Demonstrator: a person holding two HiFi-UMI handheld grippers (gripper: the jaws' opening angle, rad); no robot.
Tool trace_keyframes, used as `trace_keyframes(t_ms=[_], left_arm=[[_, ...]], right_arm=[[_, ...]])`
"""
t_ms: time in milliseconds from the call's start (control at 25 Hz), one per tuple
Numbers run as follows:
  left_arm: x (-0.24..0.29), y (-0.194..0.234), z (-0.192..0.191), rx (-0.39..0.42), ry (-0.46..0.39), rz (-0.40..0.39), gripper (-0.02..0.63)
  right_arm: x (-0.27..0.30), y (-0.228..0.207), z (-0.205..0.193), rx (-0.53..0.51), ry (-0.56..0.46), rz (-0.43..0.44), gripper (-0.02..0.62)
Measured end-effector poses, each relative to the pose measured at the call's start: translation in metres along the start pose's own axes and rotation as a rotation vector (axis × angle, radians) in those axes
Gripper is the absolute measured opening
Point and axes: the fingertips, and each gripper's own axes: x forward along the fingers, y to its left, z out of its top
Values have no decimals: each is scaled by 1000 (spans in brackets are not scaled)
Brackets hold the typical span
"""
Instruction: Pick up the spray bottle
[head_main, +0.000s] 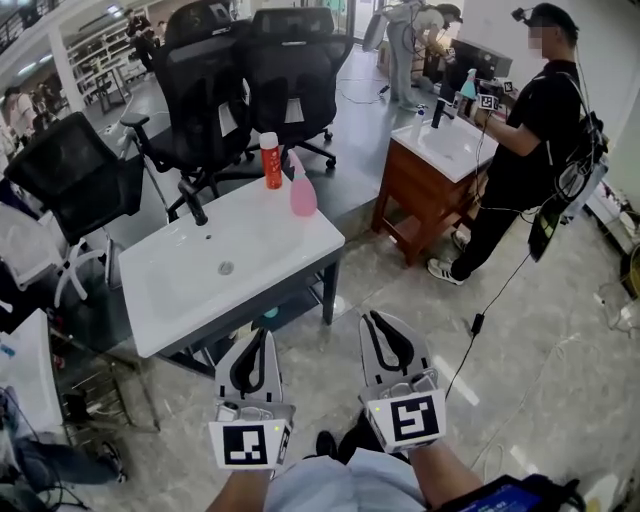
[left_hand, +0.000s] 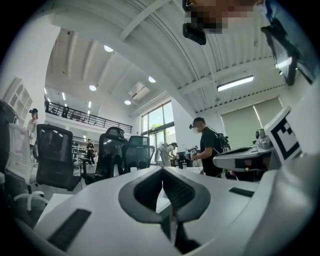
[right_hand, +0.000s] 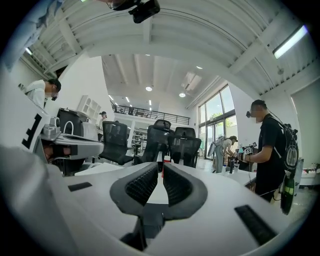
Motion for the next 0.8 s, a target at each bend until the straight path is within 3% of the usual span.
trace_keyframes(t_ms=[400, 800], left_arm=[[52, -6, -34, 19, 94, -20, 17], [170, 6, -53, 62, 159, 18, 17]], right_arm=[[41, -40, -36, 68, 28, -31, 48], [151, -109, -70, 146, 68, 18, 46]])
